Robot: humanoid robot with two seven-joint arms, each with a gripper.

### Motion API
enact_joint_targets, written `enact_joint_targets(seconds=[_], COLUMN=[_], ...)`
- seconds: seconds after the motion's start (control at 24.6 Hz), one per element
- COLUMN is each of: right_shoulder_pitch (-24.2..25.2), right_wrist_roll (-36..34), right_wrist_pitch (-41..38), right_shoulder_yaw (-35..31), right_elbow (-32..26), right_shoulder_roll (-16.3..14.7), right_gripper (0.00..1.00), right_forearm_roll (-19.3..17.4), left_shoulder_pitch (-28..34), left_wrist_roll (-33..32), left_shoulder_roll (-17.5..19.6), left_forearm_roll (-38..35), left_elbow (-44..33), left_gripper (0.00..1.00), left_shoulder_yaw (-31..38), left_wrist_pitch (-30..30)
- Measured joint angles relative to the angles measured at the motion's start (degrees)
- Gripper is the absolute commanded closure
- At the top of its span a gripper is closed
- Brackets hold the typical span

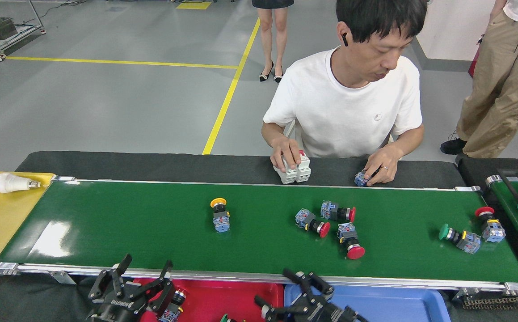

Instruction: Pick switch part from conveyor to tray

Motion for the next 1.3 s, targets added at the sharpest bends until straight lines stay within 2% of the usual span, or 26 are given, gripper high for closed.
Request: enact_joint_targets(seconds=[0.16, 0.28, 0.41, 0.57, 0.69, 0.81, 0.85, 0.89, 1.14, 1.3], right_shoulder_pitch=[-0.3, 0.62, 6.52, 13.84, 16.22, 16.32, 16.32, 16.31, 12.32, 8.05], right_wrist_roll=[-1.83, -9.5, -16.43, -20.23, -20.89, -20.99, -21.1, -21.23, -16.44, -12.26], right_wrist_pitch=[8.29, 17.0, 23.59, 25.25, 22.68, 21.82, 21.77, 21.7, 21.46, 21.27], right_shoulder_yaw=[-8.93, -11.18, -11.18, -11.14, -11.11, -11.1, -11.1, -11.1, -11.1, -10.79], right_elbow=[0.03, 0.02, -0.07, -1.59, -3.44, -3.66, -3.67, -3.7, -2.36, 0.86], right_shoulder_roll=[-1.17, -3.18, -4.92, -5.31, -5.31, -5.31, -5.31, -5.31, -5.37, -7.01], right_gripper=[0.07, 0.06, 0.04, 0.04, 0.04, 0.04, 0.04, 0.04, 0.04, 0.04], right_forearm_roll=[1.28, 2.74, 3.33, 3.35, 3.34, 3.34, 3.34, 3.34, 3.15, 3.15], left_shoulder_pitch=[-6.83, -9.4, -12.76, -17.27, -20.79, -22.73, -22.87, -22.92, -21.49, -17.25], left_wrist_roll=[-0.16, -0.26, -0.28, -0.3, -0.3, -0.34, -0.13, 0.03, 0.39, 0.54], left_shoulder_roll=[-0.42, -0.42, -0.43, -0.43, -0.31, -0.04, 0.2, 0.65, 1.34, 1.47], left_forearm_roll=[-0.89, -0.91, -0.91, -0.91, -0.95, -0.94, -0.89, -0.74, 2.72, 4.75], left_elbow=[8.48, 12.2, 15.37, 20.74, 26.55, 30.64, 30.99, 31.14, 29.7, 23.06], left_gripper=[0.0, 0.0, 0.0, 0.01, 0.14, 0.57, 0.78, 0.88, 0.95, 0.95], left_shoulder_yaw=[-5.62, -6.6, -6.65, -6.65, -6.74, -6.56, -6.53, -6.51, -6.19, -6.21], left_wrist_pitch=[4.76, 7.05, 7.87, 8.24, 8.64, 8.75, 8.92, 8.93, 7.83, 6.14])
